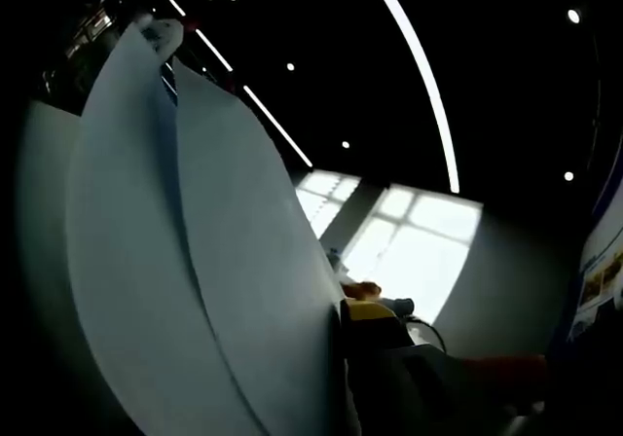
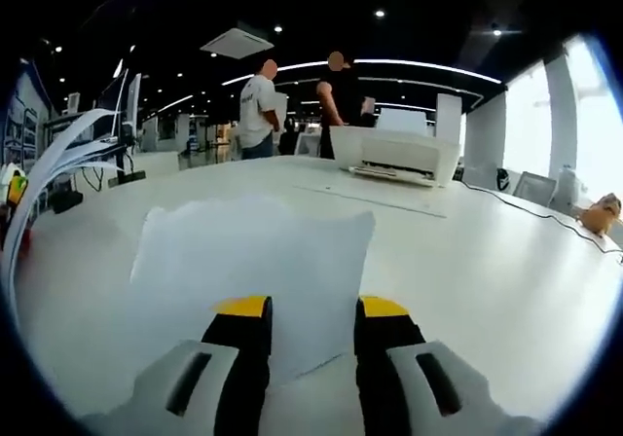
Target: Organize the stack of printing papers by aligning and flattening the scattered papers on the table
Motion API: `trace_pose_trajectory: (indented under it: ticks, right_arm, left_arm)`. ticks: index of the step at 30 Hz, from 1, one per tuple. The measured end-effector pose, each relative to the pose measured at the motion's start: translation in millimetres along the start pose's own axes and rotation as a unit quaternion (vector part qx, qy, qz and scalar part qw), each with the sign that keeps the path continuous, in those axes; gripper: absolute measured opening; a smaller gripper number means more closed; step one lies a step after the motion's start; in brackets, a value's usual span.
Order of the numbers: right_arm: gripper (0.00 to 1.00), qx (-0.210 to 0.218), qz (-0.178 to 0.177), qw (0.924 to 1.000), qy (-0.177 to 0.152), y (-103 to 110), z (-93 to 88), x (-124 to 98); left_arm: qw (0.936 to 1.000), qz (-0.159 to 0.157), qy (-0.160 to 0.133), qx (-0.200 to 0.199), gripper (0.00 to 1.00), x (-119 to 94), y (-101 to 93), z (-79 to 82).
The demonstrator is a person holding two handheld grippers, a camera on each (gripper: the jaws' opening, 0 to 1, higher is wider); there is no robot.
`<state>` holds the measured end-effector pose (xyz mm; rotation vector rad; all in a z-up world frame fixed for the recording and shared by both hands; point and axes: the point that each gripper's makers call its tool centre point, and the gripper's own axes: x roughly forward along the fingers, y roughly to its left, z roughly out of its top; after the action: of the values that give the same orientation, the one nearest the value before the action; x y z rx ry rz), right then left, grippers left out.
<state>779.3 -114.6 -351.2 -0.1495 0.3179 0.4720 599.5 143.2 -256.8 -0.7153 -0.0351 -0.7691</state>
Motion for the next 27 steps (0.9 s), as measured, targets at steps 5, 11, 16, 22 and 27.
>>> trace_pose_trajectory:
  ticks: [5,11,16,22,27]
  right_arm:
    - [0.08,-0.029,-0.031,0.9991,0.003,-7,-0.6,-4]
    - [0.0,-0.032,-0.028,0.9991,0.01,-5,-2.3,-8]
    - [0.0,-0.036,-0.023,0.9991,0.009,-4,-2.0,-10]
    - [0.0,-0.016,-0.009,0.9996,-0.022,1,6.9,-23]
    - [0.0,0.027,0.003,0.9978,-0.061,0,16.5,-41]
  left_arm:
    - [1.0,0.0,0.0,-0.001,0.1,0,0.1,0.1]
    - [1.0,-0.001,-0.001,-0.002,0.1,-1,0.0,0.8]
    - [1.0,-0.001,-0.002,-0.002,0.1,-1,0.0,1.0]
    - [1.0,-0.003,-0.003,-0.001,0.1,-1,-0.4,1.3]
    - [1.0,-0.003,-0.002,0.0,0.1,-1,-0.4,1.0]
